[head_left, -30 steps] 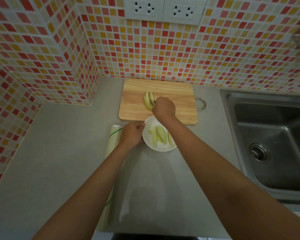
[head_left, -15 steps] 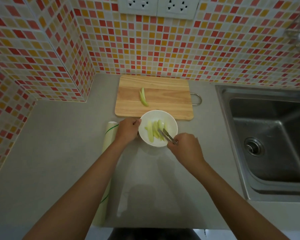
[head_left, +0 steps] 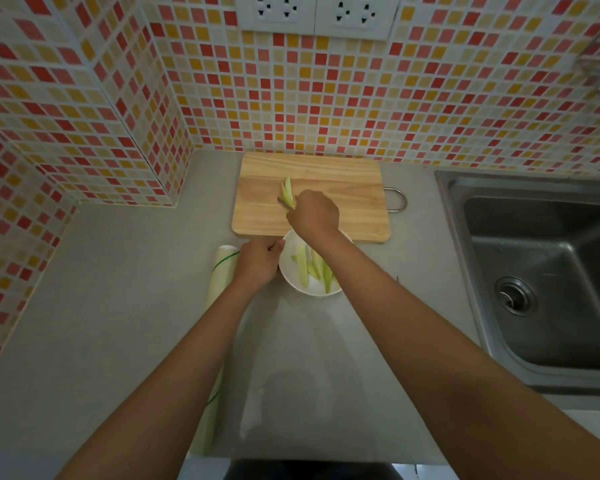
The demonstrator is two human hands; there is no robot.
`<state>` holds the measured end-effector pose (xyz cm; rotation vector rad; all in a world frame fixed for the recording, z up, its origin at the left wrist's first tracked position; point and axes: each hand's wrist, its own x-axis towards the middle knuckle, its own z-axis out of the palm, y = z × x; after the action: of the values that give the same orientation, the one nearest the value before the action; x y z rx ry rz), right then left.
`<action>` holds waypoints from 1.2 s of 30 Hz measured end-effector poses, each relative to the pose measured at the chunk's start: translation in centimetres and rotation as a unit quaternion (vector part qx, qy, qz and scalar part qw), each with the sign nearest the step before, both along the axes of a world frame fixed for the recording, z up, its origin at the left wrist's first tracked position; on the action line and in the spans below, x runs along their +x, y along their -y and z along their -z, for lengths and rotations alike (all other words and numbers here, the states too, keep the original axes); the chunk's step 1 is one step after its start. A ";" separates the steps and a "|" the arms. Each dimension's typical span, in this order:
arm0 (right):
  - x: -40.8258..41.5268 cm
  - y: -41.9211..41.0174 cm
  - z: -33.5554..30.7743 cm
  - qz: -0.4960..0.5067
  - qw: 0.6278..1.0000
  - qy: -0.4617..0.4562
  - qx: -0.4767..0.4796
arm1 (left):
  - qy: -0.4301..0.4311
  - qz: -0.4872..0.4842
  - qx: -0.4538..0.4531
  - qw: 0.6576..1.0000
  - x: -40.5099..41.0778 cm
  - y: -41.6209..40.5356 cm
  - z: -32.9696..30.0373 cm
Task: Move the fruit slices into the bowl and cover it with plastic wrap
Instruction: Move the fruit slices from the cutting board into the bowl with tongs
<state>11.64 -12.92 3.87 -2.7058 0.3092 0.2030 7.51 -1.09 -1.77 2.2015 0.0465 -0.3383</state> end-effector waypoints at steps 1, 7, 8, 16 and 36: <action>0.5 0.0 0.3 0.004 1.000 0.000 -0.007 | 0.003 0.003 0.006 1.000 0.0 0.0 -0.1; 1.8 0.7 1.2 0.009 1.000 0.011 -0.008 | 0.009 0.002 0.020 1.000 -0.1 0.1 -0.3; 1.8 1.0 1.2 0.010 1.000 0.010 -0.006 | 0.008 0.003 0.020 1.000 -0.1 0.1 -0.3; -0.6 3.6 0.2 0.056 0.993 0.060 0.080 | 0.002 0.000 0.021 1.000 -0.1 0.2 -0.1; -3.8 4.5 -1.2 0.025 0.998 0.047 0.038 | 0.009 0.003 0.009 1.000 0.1 0.3 -0.3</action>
<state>7.87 -17.45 5.10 -2.6202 0.3345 0.0698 7.61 -1.35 -1.51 2.2222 0.0327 -0.3231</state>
